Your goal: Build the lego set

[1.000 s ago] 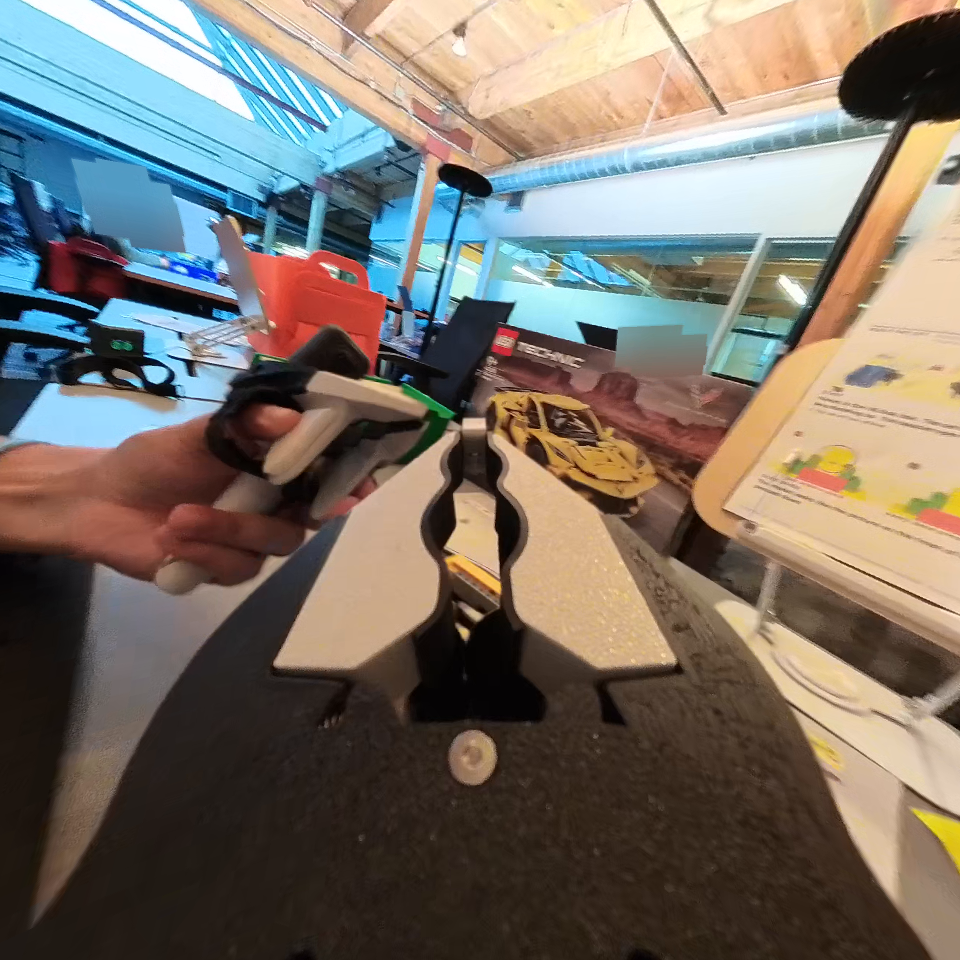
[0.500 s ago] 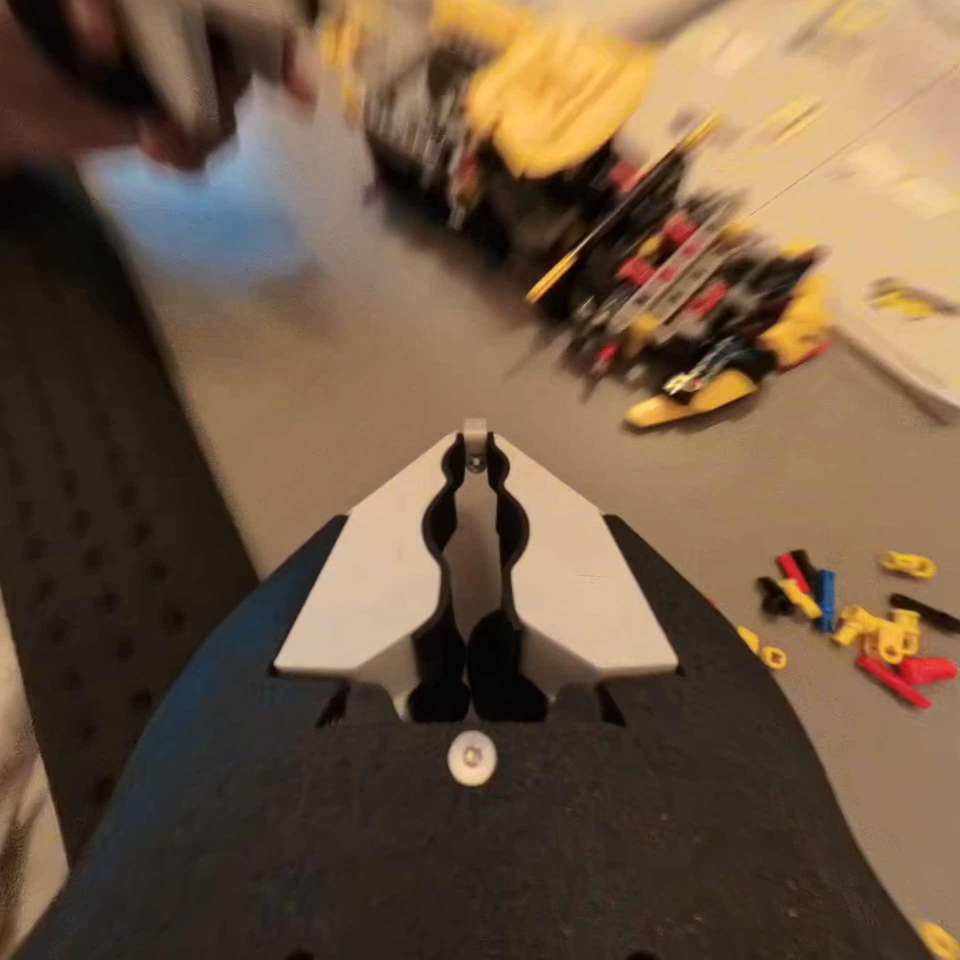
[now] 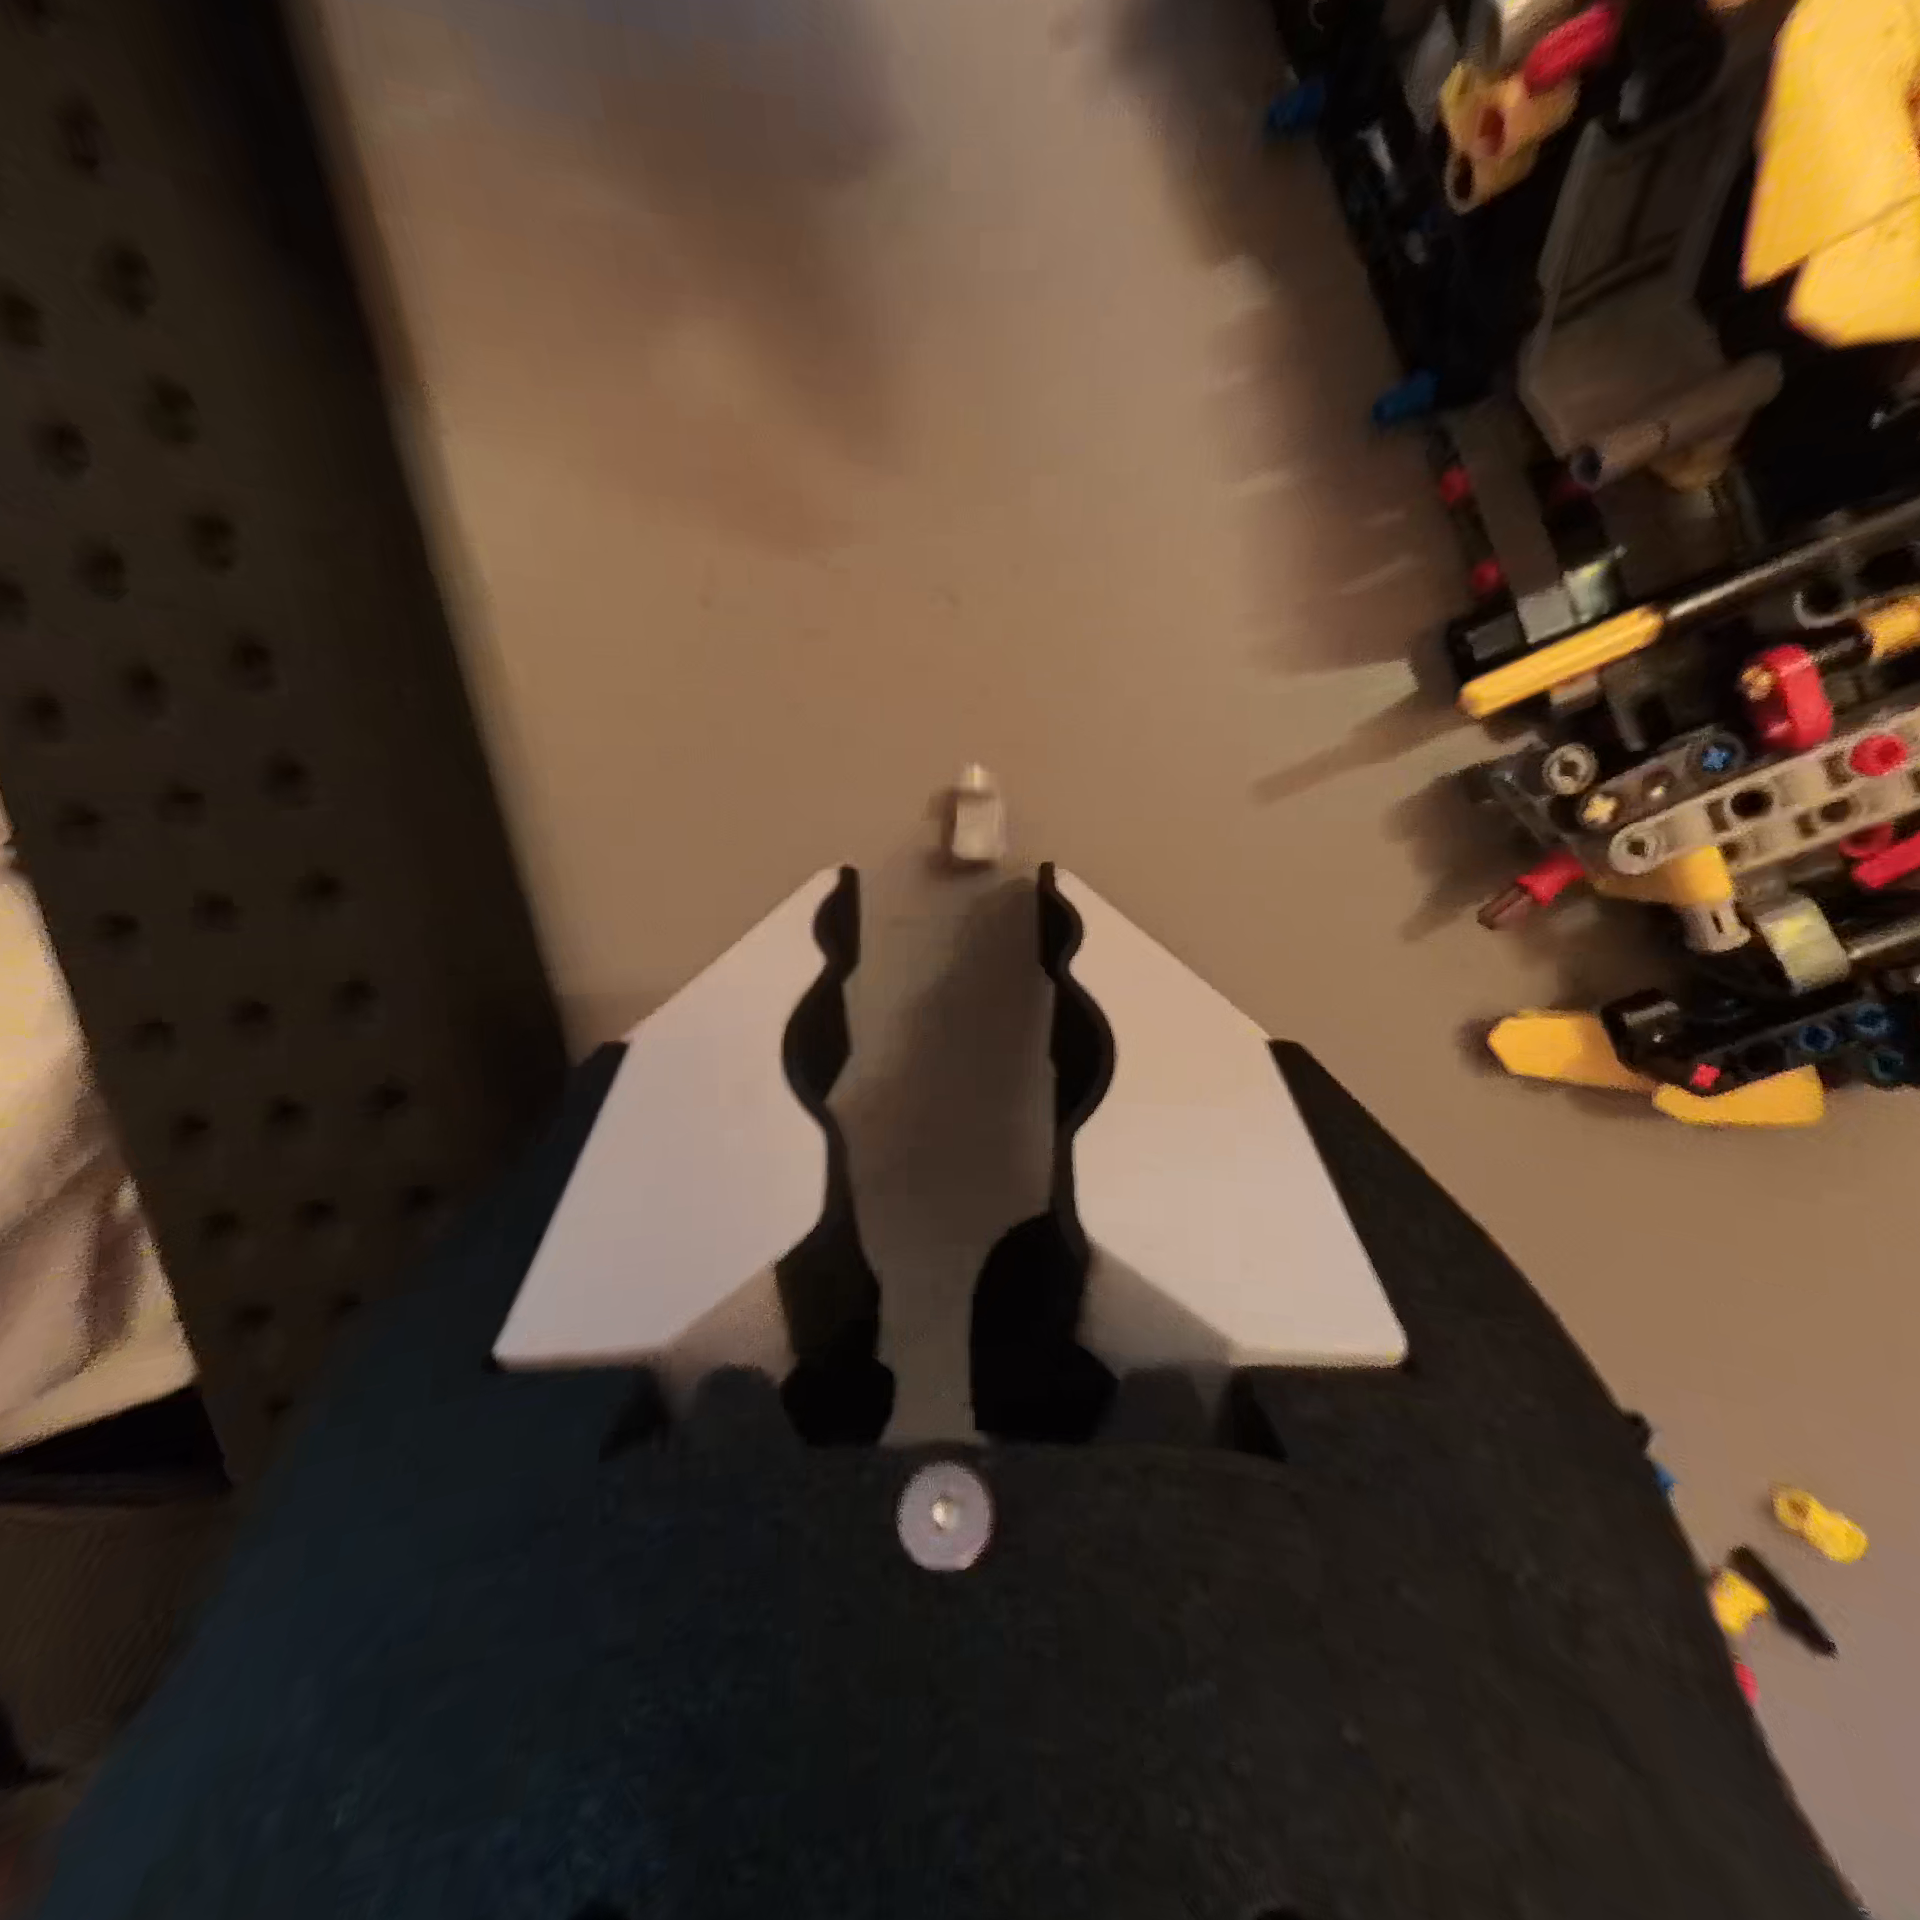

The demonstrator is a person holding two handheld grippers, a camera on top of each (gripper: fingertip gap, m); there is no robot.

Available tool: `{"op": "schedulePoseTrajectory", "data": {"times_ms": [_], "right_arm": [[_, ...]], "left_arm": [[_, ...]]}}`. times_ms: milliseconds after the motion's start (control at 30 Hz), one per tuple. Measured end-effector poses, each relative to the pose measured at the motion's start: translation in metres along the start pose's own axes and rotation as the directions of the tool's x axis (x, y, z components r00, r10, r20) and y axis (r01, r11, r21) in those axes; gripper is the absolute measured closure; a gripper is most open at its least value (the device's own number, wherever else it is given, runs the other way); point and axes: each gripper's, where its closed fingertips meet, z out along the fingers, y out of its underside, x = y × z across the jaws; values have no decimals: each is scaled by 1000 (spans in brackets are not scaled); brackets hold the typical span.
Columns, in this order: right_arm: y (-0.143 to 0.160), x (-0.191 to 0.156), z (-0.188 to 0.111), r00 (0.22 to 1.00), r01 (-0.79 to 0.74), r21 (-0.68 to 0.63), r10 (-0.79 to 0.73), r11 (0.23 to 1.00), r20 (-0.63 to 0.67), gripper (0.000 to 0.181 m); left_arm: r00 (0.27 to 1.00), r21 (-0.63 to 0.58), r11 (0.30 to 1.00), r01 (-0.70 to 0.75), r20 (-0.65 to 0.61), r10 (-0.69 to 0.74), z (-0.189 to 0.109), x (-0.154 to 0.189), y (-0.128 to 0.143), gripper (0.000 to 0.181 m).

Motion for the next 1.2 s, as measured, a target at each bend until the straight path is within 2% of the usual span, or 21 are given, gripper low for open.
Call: {"op": "schedulePoseTrajectory", "data": {"times_ms": [67, 133, 167, 200, 300, 400, 533, 733, 900, 1067, 1200], "right_arm": [[-6, 14, -19, 998, 58, 20, -58, 998, 11, 142], [-21, 54, -47, 987, 146, 69, -140, 987, -79, 147], [-30, 80, -59, 975, 184, 88, -170, 979, -145, 155], [-35, 104, -64, 961, 220, 77, -203, 972, -187, 157], [-29, 146, -51, 929, 312, -99, -325, 945, -177, 155], [-30, 148, -36, 895, 404, -182, -428, 896, -121, 163], [-23, 149, -28, 863, 453, -332, -501, 827, -69, 165], [-12, 154, -19, 865, 440, -451, -501, 777, -18, 165], [-10, 154, -15, 869, 429, -496, -494, 755, -1, 167], [-10, 154, -16, 867, 437, -489, -499, 755, 4, 167], [-26, 149, -37, 856, 440, -442, -513, 782, -56, 167]], "left_arm": [[1000, -2, 1000, -3, 0, 3, 0, 0, 0, 172], [1000, 4, 1000, 3, -2, -3, -1, 1, -1, 172], [1000, 10, 1000, 9, -8, -9, -2, 1, -3, 172], [1000, 13, 1000, 14, -13, -14, -2, 2, -3, 172], [1000, 18, 1000, 13, -14, -12, -3, 3, -4, 173], [1000, 23, 1000, 10, -16, -9, -3, 4, -5, 173], [999, 32, 999, 18, -45, -17, -4, 10, -7, 173], [998, 45, 999, 13, -59, -10, -5, 13, -11, 173], [998, 50, 999, 11, -64, -8, -5, 14, -12, 173], [998, 43, 999, -16, -53, 18, -5, 15, -11, 173], [999, 36, 999, -23, -48, 25, -4, 15, -9, 173]]}}
